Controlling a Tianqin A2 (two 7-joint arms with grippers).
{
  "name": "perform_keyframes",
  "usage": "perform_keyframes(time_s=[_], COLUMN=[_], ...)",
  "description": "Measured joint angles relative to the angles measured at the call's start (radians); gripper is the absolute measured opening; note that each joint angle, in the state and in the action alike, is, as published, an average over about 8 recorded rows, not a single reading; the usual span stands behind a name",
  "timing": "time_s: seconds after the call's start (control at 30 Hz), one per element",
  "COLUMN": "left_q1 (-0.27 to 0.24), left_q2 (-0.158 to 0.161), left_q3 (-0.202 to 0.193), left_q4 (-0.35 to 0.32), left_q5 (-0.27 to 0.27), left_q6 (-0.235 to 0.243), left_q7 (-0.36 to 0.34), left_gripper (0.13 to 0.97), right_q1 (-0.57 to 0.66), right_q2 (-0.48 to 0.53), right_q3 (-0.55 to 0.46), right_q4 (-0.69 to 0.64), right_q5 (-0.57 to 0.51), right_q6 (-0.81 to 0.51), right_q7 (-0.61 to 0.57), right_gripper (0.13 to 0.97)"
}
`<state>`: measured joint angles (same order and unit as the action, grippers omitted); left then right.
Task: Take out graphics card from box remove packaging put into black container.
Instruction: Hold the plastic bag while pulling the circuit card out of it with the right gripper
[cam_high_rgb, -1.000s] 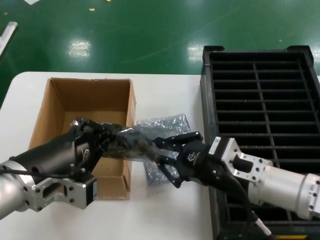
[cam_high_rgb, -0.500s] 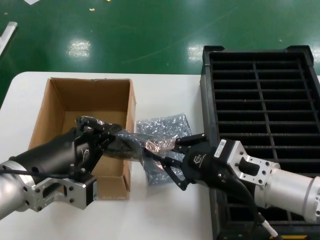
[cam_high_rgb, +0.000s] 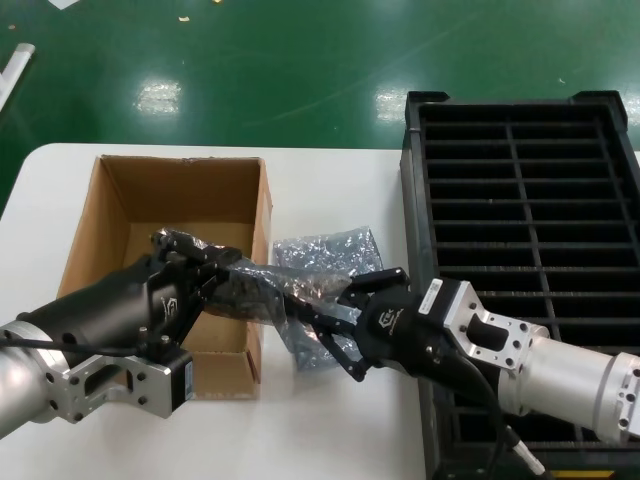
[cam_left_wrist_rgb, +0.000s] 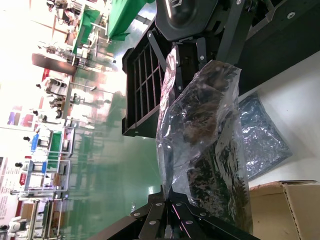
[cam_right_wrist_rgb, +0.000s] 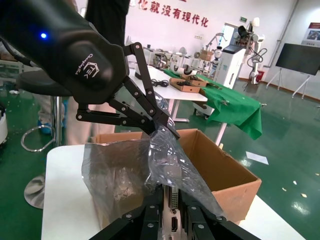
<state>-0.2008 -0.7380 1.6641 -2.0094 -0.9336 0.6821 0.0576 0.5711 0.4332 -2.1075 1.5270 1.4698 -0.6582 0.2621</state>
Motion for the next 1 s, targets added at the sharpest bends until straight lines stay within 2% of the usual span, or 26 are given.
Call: perform_keyframes(time_s=[0.17,0.43,0.77,1.0], left_q1=[0.000,0.000,0.000,0.000], left_q2=[0.000,0.000,0.000,0.000], left_q3=[0.000,0.000,0.000,0.000], left_q4=[0.000,0.000,0.000,0.000], left_q5=[0.000,0.000,0.000,0.000], left_q6=[0.000,0.000,0.000,0.000], left_q7=[0.000,0.000,0.000,0.000], left_gripper=[0.138,0.138,0.138,0.138], right_q1=[-0.001,0.000,0.002,0.003], right_q2=[-0.009,-0.021,-0.032,-0.035], right_q3=[0.007,0.021,0.034,0.037], right_q4=[-0.006,-0.020,-0.038,-0.041], right_q5=[0.000,0.007,0.009,0.008], right_q6=[-0.003,-0.004,0.003,0.001], right_q7=[-0.006,-0.018,-0.026,-0.030], right_gripper=[0.185,0.257,0.249,0.192])
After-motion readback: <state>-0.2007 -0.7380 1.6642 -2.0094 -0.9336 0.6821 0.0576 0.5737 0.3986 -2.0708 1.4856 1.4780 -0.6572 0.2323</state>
